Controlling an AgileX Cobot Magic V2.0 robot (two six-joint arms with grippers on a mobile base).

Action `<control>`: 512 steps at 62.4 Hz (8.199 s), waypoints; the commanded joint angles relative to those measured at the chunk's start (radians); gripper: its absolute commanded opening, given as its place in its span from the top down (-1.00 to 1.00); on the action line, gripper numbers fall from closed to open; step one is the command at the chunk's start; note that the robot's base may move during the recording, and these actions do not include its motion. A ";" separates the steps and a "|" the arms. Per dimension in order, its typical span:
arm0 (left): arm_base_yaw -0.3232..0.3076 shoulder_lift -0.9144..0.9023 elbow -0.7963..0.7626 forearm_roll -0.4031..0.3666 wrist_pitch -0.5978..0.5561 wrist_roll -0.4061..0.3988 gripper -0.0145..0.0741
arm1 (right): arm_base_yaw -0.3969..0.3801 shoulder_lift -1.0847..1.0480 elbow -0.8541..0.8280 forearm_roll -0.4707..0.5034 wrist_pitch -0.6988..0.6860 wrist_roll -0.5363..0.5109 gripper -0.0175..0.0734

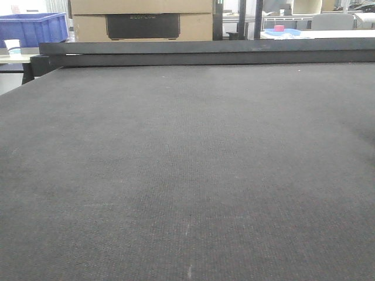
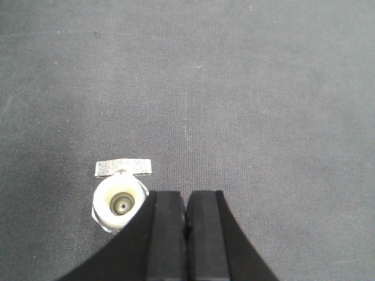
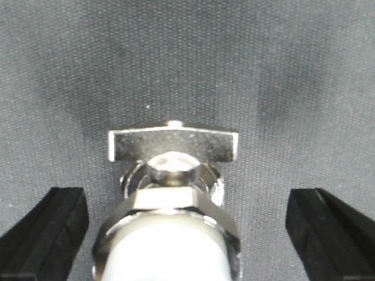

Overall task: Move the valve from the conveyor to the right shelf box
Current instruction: 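Close both grippers on the valve bodies below the metal handles, then lift the held valves off the belt with both grippers, then drive the base to the steel shelf of blue boxes holding both valves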

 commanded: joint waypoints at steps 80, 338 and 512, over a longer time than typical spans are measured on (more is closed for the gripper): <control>0.063 0.221 -0.210 0.035 0.312 0.077 0.92 | -0.002 0.001 0.021 0.016 -0.042 -0.010 0.97; 0.063 -0.354 0.143 -0.006 -0.357 0.107 0.92 | -0.002 -0.958 0.392 0.040 -0.679 -0.006 0.97; 0.063 -0.354 0.143 -0.006 -0.357 0.107 0.92 | -0.002 -0.958 0.392 0.040 -0.679 -0.006 0.97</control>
